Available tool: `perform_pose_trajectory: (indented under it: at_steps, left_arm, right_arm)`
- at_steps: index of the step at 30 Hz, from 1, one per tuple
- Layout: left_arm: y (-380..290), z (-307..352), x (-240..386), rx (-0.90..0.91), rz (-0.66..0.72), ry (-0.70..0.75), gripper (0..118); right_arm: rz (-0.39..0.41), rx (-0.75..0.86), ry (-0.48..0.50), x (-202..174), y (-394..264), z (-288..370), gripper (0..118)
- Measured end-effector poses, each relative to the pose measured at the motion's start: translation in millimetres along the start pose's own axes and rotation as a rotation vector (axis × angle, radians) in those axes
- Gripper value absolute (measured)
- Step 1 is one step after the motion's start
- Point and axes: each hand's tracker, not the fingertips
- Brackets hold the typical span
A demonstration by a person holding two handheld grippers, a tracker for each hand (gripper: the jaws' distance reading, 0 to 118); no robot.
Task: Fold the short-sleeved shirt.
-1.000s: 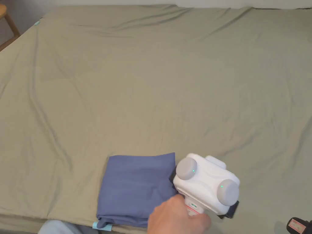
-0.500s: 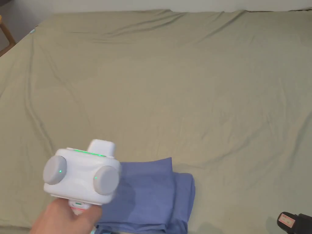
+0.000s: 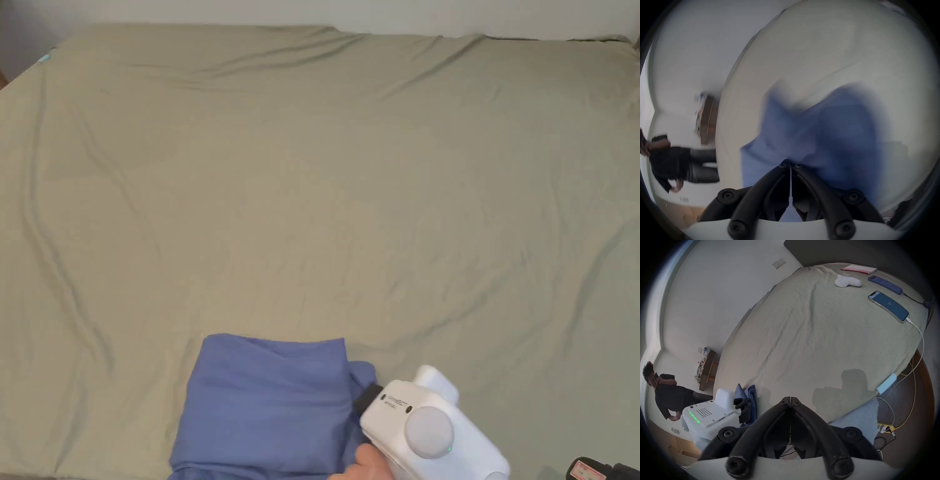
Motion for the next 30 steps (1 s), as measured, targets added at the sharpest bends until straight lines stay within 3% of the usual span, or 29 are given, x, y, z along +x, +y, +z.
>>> perform_pose_trajectory:
  at_steps: [1,4,6,9,12,16,19,21,24,25,26,27,28,29,30]
  left_arm:
    - [2,3,-3,0.011,0.058,-0.127,2]
    - [-12,22,-41,0.102,0.183,-0.18,2]
    - [-28,32,-86,0.12,0.302,-0.32,2]
    - [-80,31,-176,0.067,0.663,-0.579,2]
    - [-142,23,-250,0.111,0.816,-0.629,2]
    - [-206,-9,-313,0.093,0.928,-0.605,2]
    - [-229,-37,-336,0.07,0.944,-0.641,2]
    - [-236,-60,-346,0.053,0.952,-0.739,2]
    - [-234,-79,-345,0.04,0.935,-0.802,2]
    - [-232,-83,-346,0.038,0.934,-0.794,7]
    - [-234,-92,-349,0.046,0.932,-0.819,34]
    - [-233,-95,-350,0.067,0.925,-0.865,97]
    - [-230,-100,-349,0.06,0.916,-0.904,118]
    - [-227,-106,-347,0.05,0.896,-0.959,113]
    - [-223,-95,-347,0.163,0.859,-1.02,115]
  right_arm:
    - [0.008,0.001,-0.003,-2,1,3,0]
    - [0.079,0.017,0.0,-17,3,8,0]
    - [0.135,0.008,0.023,-32,3,1,0]
    - [0.23,-0.072,0.108,-72,-2,-24,0]
    - [0.316,-0.184,0.209,-121,-12,-68,0]
    - [0.263,-0.385,0.437,-171,-30,-140,0]
    - [0.181,-0.555,0.617,-179,-40,-194,0]
    - [0.162,-0.605,0.622,-176,-47,-219,0]
    - [0.056,-0.675,0.602,-147,-52,-247,0]
    - [0.02,-0.686,0.572,-137,-54,-254,0]
    - [0.012,-0.699,0.509,-128,-54,-259,0]
    - [-0.004,-0.705,0.531,-121,-53,-261,0]
    - [-0.073,-0.704,0.619,-116,-53,-260,0]
    - [-0.09,-0.695,0.6,-115,-52,-260,0]
    - [-0.065,-0.695,0.587,-116,-52,-260,0]
